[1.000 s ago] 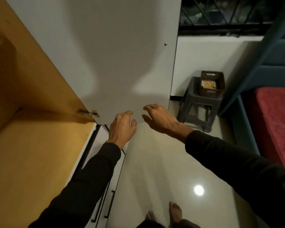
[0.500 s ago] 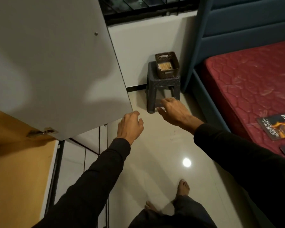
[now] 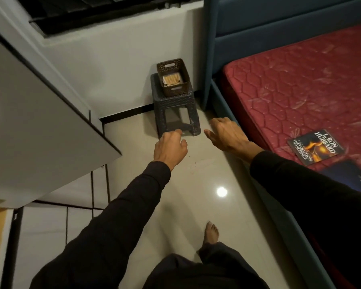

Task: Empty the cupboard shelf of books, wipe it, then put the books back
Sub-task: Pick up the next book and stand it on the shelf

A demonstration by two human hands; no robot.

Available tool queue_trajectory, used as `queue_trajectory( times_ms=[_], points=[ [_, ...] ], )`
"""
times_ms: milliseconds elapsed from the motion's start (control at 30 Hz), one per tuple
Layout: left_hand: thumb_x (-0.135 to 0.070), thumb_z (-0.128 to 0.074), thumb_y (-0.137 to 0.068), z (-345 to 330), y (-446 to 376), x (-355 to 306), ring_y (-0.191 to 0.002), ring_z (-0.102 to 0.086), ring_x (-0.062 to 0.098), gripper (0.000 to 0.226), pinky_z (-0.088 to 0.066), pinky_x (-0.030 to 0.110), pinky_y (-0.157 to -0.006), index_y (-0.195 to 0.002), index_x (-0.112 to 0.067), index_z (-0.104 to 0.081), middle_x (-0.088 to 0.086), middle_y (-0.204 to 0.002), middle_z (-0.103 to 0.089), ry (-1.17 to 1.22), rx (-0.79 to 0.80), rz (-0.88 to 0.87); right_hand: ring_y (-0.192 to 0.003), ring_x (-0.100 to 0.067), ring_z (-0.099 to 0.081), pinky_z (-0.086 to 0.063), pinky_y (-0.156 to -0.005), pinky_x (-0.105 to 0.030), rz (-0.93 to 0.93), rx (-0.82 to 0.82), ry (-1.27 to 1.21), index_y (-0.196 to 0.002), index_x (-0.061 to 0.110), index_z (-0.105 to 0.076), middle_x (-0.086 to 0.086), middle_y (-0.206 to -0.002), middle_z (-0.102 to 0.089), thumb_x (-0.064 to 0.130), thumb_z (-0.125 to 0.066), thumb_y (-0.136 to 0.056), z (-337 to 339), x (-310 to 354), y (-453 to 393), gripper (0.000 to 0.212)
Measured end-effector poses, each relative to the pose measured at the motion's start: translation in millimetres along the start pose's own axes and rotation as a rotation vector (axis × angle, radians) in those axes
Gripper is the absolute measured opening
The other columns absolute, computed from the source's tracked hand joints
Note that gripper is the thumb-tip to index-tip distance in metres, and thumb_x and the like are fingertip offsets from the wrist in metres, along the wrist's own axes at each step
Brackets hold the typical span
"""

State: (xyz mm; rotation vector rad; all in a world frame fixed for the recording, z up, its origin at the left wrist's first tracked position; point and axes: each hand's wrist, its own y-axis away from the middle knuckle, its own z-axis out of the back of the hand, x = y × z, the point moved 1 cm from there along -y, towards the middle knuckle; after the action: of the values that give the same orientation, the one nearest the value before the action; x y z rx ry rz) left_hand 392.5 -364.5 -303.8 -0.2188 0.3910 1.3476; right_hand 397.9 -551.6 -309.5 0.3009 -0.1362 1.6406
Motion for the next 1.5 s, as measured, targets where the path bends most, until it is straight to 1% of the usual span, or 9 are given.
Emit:
queue_trajectory(
  times_ms=[133, 333, 467, 733, 900, 967, 1100, 1333, 1500],
  points=[
    [-0.021, -0.051, -0.095, -22.2, -23.3, -38.9, -0.104, -0.063, 0.035, 0.031, -0.054, 0.046, -0.086, -0.121, -0.006, -0.060, 0.017, -0.115, -0.066, -0.019, 0.046, -0.043, -0.104, -0.033, -0.056, -0.048, -0.082, -0.042, -0.051, -0.013, 0.007, -0.121, 0.007, -0.054, -0.016, -0.119, -0.060, 0.041, -0.045, -0.100, 6.2, -42.7, 1.3, 0.041],
    [-0.022, -0.050, -0.096, -55.1, -49.1, -89.1, -0.110, -0.060, 0.034, 0.036, -0.050, 0.041, -0.087, -0.129, -0.009, -0.057, 0.017, -0.120, -0.065, -0.051, 0.128, -0.129, -0.108, -0.037, -0.055, -0.049, -0.086, -0.046, -0.153, -0.020, -0.002, -0.123, 0.003, -0.054, -0.019, -0.123, -0.059, 0.039, -0.045, -0.100, 5.2, -102.8, 10.3, 0.044],
    [-0.021, -0.050, -0.097, -73.0, -70.6, -117.9, -0.115, -0.059, 0.033, 0.037, -0.049, 0.042, -0.091, -0.131, -0.007, -0.056, 0.017, -0.124, -0.063, -0.053, 0.198, -0.220, -0.100, -0.037, -0.057, -0.048, -0.080, -0.043, -0.235, -0.048, -0.029, -0.118, 0.003, -0.055, -0.020, -0.114, -0.061, 0.039, -0.046, -0.099, 1.9, -137.0, 13.0, 0.042],
    [-0.022, -0.050, -0.097, -110.9, -126.9, -166.6, -0.108, -0.061, 0.032, 0.030, -0.050, 0.043, -0.088, -0.122, -0.007, -0.059, 0.016, -0.119, -0.064, -0.077, 0.327, -0.418, -0.099, -0.038, -0.059, -0.043, -0.076, -0.038, -0.446, -0.115, -0.085, -0.116, 0.002, -0.055, -0.022, -0.112, -0.062, 0.037, -0.047, -0.099, 1.5, -187.6, 10.7, 0.040],
    [-0.022, -0.050, -0.095, -137.0, -161.6, -197.4, -0.107, -0.059, 0.036, 0.030, -0.048, 0.041, -0.085, -0.119, -0.006, -0.061, 0.018, -0.116, -0.065, -0.100, 0.414, -0.554, -0.109, -0.040, -0.056, -0.047, -0.087, -0.043, -0.614, -0.143, -0.108, -0.126, 0.001, -0.053, -0.022, -0.121, -0.060, 0.037, -0.045, -0.100, 2.3, -213.8, 8.2, 0.045],
    [-0.021, -0.051, -0.095, -148.7, -165.5, -210.5, -0.107, -0.059, 0.038, 0.030, -0.047, 0.042, -0.085, -0.118, -0.006, -0.061, 0.019, -0.115, -0.065, -0.124, 0.467, -0.612, -0.112, -0.040, -0.055, -0.047, -0.090, -0.046, -0.684, -0.164, -0.129, -0.128, 0.002, -0.052, -0.022, -0.123, -0.060, 0.037, -0.046, -0.099, -1.1, -223.0, 14.1, 0.046],
    [-0.021, -0.052, -0.094, -174.9, -168.8, -236.3, -0.107, -0.059, 0.039, 0.029, -0.047, 0.042, -0.082, -0.116, -0.005, -0.062, 0.018, -0.116, -0.065, -0.132, 0.559, -0.690, -0.105, -0.041, -0.059, -0.049, -0.085, -0.046, -0.793, -0.193, -0.162, -0.123, 0.000, -0.054, -0.023, -0.117, -0.062, 0.035, -0.047, -0.097, -12.8, -245.2, 31.0, 0.044],
    [-0.024, -0.052, -0.094, -225.2, -169.1, -274.6, -0.101, -0.059, 0.040, 0.026, -0.045, 0.041, -0.076, -0.108, -0.005, -0.061, 0.020, -0.108, -0.065, -0.162, 0.654, -0.810, -0.100, -0.037, -0.060, -0.050, -0.083, -0.048, -0.953, -0.220, -0.198, -0.121, 0.003, -0.057, -0.019, -0.111, -0.064, 0.036, -0.048, -0.097, -31.8, -286.5, 62.1, 0.041],
    [-0.021, -0.053, -0.094, -258.7, -169.1, -302.6, -0.097, -0.061, 0.039, 0.024, -0.048, 0.041, -0.076, -0.109, -0.004, -0.061, 0.020, -0.103, -0.066, -0.179, 0.708, -0.844, -0.097, -0.033, -0.060, -0.050, -0.080, -0.043, -1.025, -0.223, -0.234, -0.117, 0.003, -0.058, -0.016, -0.107, -0.065, 0.037, -0.048, -0.098, -48.8, -326.9, 81.1, 0.040]
  ],
)
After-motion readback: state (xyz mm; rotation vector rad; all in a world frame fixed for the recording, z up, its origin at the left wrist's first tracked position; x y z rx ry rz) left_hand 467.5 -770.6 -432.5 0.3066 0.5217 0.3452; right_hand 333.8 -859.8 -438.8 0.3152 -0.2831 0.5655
